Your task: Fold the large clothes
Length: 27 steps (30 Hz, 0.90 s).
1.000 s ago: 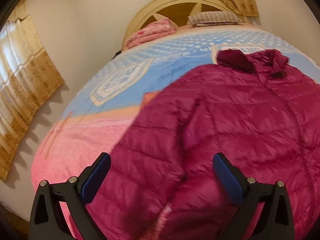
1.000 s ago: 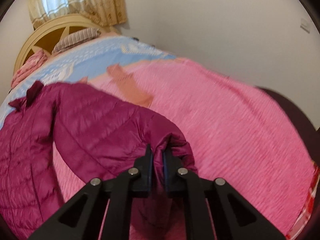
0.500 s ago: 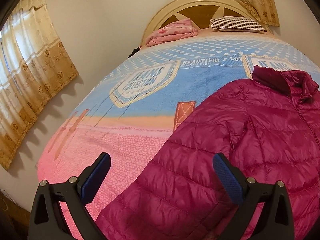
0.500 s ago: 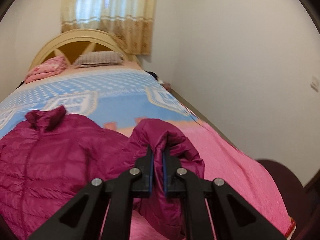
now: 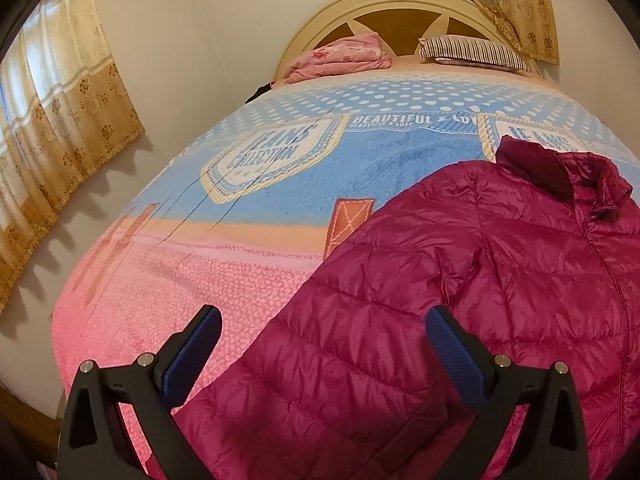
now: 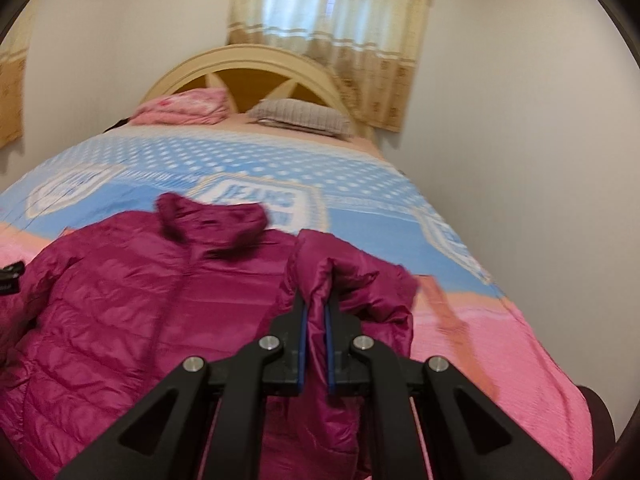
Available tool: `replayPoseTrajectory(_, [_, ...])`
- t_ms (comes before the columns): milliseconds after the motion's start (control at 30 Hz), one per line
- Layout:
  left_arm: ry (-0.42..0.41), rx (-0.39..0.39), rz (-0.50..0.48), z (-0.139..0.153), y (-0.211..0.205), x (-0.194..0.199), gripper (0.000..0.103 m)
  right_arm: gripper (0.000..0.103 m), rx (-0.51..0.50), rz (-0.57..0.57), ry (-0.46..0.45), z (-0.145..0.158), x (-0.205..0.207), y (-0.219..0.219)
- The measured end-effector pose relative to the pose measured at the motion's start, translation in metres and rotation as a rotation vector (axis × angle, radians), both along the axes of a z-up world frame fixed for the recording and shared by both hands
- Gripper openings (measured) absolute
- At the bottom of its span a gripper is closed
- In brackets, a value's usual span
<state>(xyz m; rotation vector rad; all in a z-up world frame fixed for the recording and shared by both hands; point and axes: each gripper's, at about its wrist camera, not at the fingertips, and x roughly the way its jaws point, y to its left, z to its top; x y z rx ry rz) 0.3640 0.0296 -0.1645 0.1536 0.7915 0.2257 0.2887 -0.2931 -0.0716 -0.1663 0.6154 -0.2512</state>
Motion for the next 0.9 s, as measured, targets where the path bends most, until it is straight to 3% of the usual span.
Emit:
replayPoseTrajectory(300, [0.007,0.054,0.057,-0.012,0.018,0.006,0.102,0.012,0.003,0.103,0.102,-0.065,0.05,0.06])
replayPoseTrajectory(400, [0.015,0.053,0.118,-0.015,0.03,0.006,0.102,0.034,0.046,0.141,0.137,-0.077,0.057,0.075])
replayPoseTrajectory(433, [0.002,0.046,0.157,-0.012,0.038,0.003,0.102,0.057,0.082,0.17,0.152,-0.077,0.058,0.082])
replayPoseTrajectory(467, [-0.009,0.039,0.179,-0.01,0.043,0.001,0.102,0.065,0.107,0.205,0.148,-0.075,0.056,0.089])
replayPoseTrajectory(633, [-0.082,0.06,0.219,0.018,0.049,-0.016,0.102,0.064,0.144,0.316,0.132,-0.056,0.03,0.116])
replayPoseTrajectory(733, [-0.109,0.105,0.215,0.032,0.037,-0.019,0.102,0.064,0.185,0.351,0.143,-0.05,0.014,0.114])
replayPoseTrajectory(833, [-0.124,0.096,0.194,0.042,0.018,-0.021,0.102,0.064,0.225,0.399,0.149,-0.045,-0.002,0.109])
replayPoseTrajectory(900, [-0.133,0.092,0.169,0.048,0.002,-0.022,0.102,0.053,0.229,0.416,0.143,-0.042,-0.015,0.104])
